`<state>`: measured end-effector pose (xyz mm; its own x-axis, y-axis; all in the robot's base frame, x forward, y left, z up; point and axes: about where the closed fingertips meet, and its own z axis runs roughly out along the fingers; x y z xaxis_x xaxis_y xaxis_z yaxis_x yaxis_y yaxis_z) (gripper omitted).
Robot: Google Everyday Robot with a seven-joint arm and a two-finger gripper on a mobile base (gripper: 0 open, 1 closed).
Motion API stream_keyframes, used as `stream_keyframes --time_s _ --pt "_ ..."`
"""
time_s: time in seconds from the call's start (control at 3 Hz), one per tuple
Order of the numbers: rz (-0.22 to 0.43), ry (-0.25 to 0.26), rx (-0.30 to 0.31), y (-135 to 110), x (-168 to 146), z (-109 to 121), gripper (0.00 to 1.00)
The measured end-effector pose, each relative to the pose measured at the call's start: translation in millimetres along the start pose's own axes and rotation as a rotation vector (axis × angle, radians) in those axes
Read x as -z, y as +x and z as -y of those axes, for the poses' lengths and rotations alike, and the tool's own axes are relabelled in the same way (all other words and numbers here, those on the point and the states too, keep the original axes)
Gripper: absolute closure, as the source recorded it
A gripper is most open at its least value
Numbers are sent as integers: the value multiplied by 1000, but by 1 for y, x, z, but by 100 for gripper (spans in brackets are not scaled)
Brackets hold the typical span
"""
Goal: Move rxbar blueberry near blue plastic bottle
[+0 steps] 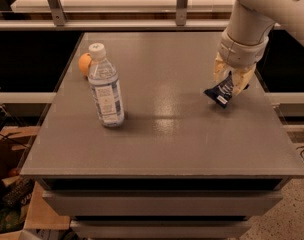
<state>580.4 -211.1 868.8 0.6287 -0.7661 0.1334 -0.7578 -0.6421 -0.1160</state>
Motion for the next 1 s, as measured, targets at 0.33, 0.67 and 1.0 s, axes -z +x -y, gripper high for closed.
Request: stream_keyframes --time_s 0.33,0.67,1.0 --pt "-1 14 153 -41 6 21 100" --pt "6 13 344 -97 9 50 100" --pt "11 5 497 -142 6 78 100"
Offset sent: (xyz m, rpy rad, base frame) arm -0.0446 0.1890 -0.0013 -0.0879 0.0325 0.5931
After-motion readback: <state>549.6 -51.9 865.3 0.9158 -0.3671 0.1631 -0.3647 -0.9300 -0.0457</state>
